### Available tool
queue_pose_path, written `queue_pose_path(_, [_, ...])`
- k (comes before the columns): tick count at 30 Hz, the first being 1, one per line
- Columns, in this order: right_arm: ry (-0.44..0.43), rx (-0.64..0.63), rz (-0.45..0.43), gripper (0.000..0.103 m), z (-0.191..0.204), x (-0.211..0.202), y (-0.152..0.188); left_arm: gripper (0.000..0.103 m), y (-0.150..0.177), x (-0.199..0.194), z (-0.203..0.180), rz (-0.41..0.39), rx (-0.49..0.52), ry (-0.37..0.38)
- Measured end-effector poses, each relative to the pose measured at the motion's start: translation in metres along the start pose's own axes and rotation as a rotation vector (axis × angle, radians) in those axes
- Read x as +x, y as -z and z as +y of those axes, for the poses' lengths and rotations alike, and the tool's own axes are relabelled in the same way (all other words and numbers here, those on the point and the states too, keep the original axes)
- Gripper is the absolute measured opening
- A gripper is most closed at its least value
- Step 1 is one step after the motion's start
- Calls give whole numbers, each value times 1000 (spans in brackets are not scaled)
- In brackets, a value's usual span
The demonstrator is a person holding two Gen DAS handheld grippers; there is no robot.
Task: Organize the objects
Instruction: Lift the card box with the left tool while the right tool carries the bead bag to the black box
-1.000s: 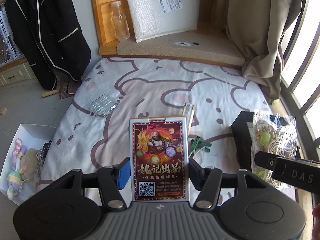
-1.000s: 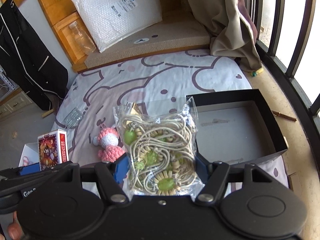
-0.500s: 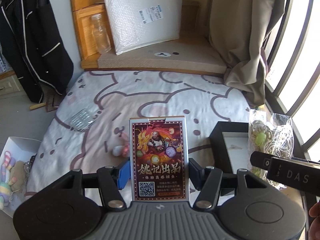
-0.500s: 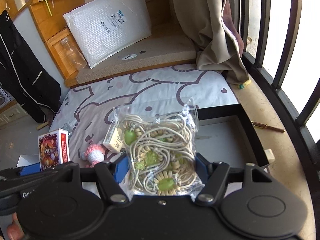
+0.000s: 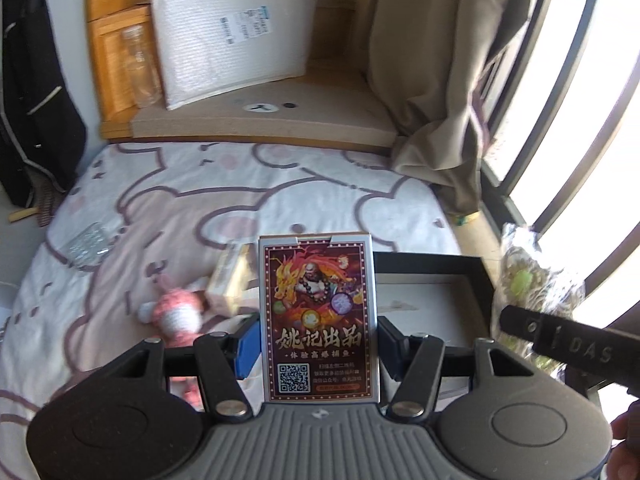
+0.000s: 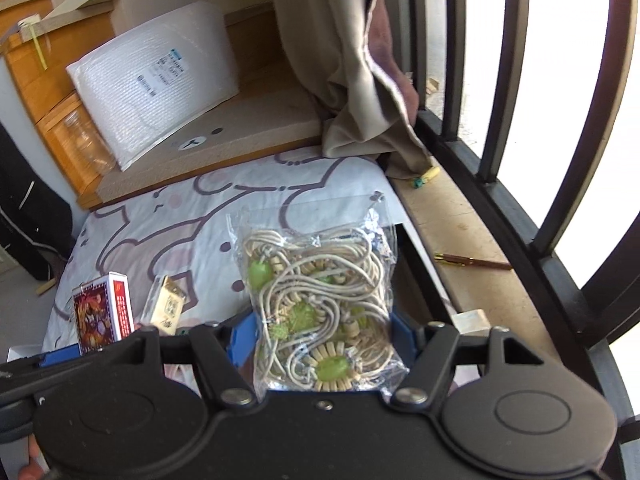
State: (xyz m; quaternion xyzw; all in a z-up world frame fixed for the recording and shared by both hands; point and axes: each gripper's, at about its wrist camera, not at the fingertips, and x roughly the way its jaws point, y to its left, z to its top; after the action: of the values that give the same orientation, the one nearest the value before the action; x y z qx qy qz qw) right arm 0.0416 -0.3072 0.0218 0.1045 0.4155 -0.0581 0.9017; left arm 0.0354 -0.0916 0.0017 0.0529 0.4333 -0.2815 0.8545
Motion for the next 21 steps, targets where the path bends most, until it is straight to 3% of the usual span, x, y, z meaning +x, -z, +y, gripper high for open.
queue_pose_path(6, [38, 3, 11, 69, -14, 7, -11, 59, -9, 11, -21, -11, -27, 101])
queue_pose_path(11, [83, 7, 33, 69, -24, 20, -23, 59, -11, 26, -40, 0, -19, 136])
queue_pose_path(16, [99, 49, 22, 69, -43, 36, -22, 59, -10, 52, -50, 35, -37, 192])
queue_pose_path(21, [111, 66, 69, 69, -58, 59, -17, 59, -3, 81, -47, 107, -99, 241])
